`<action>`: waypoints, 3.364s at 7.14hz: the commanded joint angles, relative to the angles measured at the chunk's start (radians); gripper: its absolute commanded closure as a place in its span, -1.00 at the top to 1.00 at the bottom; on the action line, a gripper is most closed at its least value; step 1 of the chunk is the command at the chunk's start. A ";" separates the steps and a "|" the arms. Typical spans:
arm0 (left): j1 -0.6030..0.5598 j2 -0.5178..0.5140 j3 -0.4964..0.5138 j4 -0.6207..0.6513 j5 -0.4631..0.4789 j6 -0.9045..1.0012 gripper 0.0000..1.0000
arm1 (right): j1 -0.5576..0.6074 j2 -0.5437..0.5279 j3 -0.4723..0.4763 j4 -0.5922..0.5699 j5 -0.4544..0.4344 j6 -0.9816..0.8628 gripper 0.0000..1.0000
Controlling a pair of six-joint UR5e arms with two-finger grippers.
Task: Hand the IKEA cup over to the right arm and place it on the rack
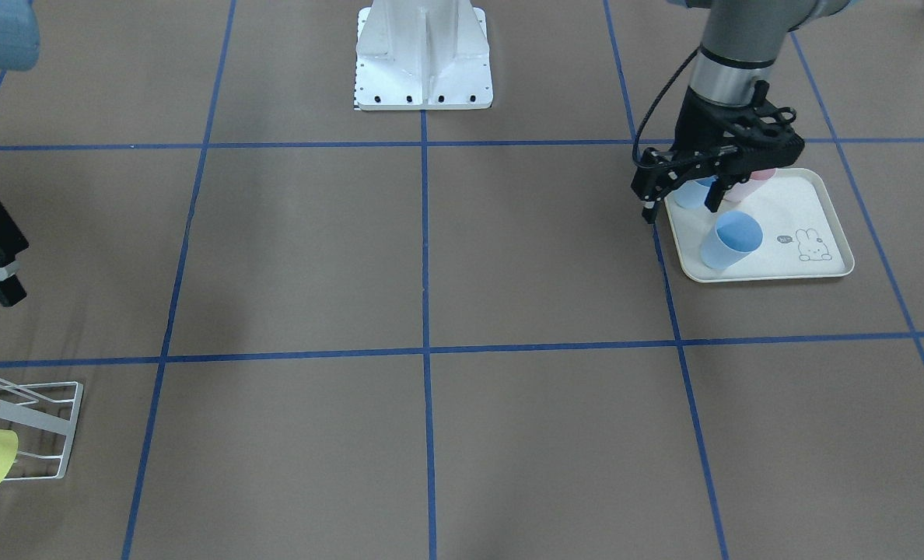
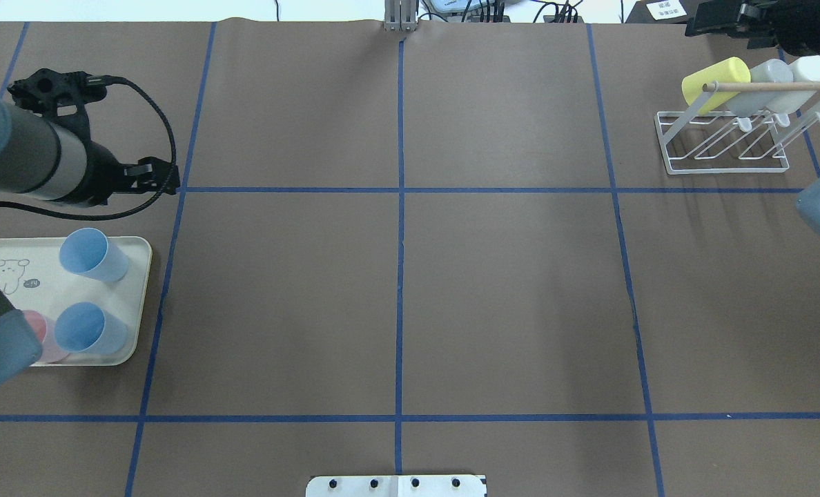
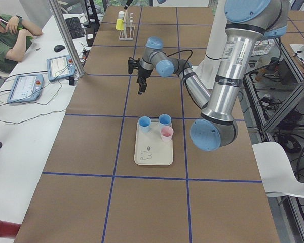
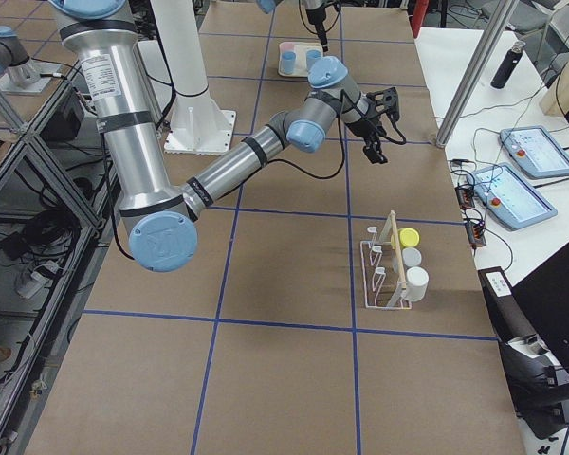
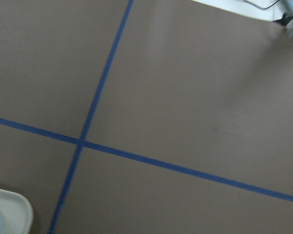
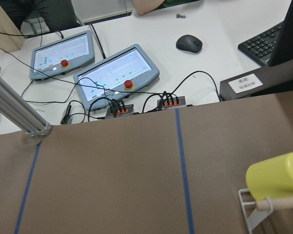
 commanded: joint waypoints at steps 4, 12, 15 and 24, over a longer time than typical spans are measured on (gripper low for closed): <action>-0.064 0.484 -0.015 -0.355 -0.193 0.122 1.00 | -0.173 0.005 0.052 0.136 -0.001 0.381 1.00; 0.020 0.501 0.090 -0.372 -0.205 0.105 1.00 | -0.195 0.005 0.049 0.137 -0.001 0.381 1.00; 0.047 0.489 0.137 -0.374 -0.210 0.105 0.35 | -0.195 0.004 0.049 0.137 -0.001 0.381 1.00; -0.248 0.464 0.059 -0.216 -0.392 0.094 -1.00 | -0.207 0.008 0.051 0.136 -0.001 0.382 1.00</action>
